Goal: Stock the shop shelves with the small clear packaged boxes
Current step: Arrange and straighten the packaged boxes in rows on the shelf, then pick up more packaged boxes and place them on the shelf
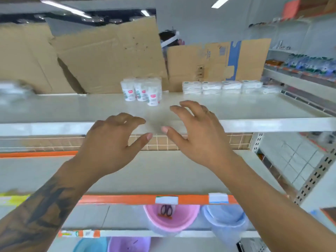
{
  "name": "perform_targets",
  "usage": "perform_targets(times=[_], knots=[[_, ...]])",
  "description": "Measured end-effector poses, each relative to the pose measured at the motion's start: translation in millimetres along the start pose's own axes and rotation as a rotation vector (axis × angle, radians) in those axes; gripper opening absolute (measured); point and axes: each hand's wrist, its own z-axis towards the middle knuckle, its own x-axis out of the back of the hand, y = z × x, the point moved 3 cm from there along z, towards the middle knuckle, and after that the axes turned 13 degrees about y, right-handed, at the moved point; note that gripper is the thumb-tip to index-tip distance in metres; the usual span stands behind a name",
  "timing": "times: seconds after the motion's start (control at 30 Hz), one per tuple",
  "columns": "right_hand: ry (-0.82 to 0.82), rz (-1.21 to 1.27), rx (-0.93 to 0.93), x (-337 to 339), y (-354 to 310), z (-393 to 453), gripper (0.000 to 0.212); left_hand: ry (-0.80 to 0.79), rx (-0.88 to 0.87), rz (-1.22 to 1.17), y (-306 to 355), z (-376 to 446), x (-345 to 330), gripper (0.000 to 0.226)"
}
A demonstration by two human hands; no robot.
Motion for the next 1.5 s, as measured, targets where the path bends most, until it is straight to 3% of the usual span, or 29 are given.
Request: perform_targets(times=[0.23,0.5,1.0,1.27,1.5], knots=[[-0.093,0.069,0.094,-44,-136,-39,0.056,-0.063,0.103,0.115,-100,-103,54,0.065],[-0.18,0.164,0.247,-105,-259,-37,0.059,0.001,0.235,0.198,-208,-174,97,0.058],[-0.13,0.328,0.333,-280,-437,61,0.054,0.003,0.344,0.303,-447,-148,134,0.059],[-0.115,0.346,0.342,-351,-486,102,0.057,0.0,0.39,0.269,-533,-128,123,0.058],[-0.224,0.29,0.309,-384,-514,145,0.057,0.013,0.421,0.256,-611,-106,133,0.063]])
